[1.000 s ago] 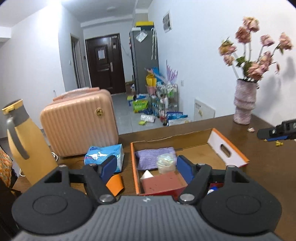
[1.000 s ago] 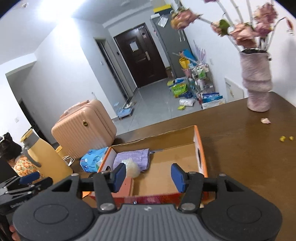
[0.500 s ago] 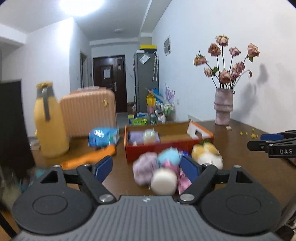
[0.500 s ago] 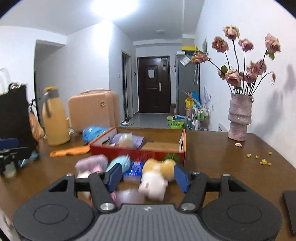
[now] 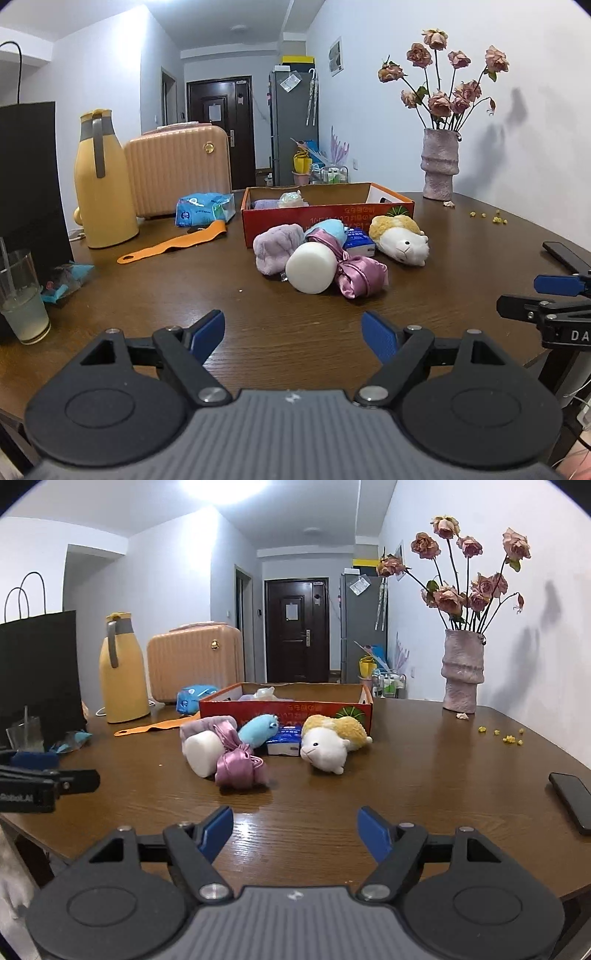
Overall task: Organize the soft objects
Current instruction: 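Grasp the yellow fluffy plush with the right tool while the left tool grasps the white lamb plush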
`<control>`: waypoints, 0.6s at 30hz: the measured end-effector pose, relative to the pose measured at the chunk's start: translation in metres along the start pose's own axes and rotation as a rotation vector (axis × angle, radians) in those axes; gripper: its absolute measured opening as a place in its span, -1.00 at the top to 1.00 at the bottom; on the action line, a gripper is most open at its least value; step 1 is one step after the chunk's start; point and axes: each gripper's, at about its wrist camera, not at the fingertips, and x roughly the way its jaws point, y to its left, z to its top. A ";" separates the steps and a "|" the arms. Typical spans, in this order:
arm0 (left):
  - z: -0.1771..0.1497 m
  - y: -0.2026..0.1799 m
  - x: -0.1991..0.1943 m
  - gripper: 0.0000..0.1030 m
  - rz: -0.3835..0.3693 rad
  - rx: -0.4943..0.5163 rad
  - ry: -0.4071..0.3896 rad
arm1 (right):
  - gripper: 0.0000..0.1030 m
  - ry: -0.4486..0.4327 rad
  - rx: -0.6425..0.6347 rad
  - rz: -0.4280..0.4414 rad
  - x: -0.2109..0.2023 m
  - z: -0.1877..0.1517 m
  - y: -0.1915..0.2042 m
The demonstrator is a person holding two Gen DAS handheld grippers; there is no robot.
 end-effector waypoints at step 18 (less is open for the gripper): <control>0.039 -0.033 0.081 -0.64 -0.064 0.022 0.025 | -0.36 0.127 0.057 -0.007 0.180 0.064 -0.048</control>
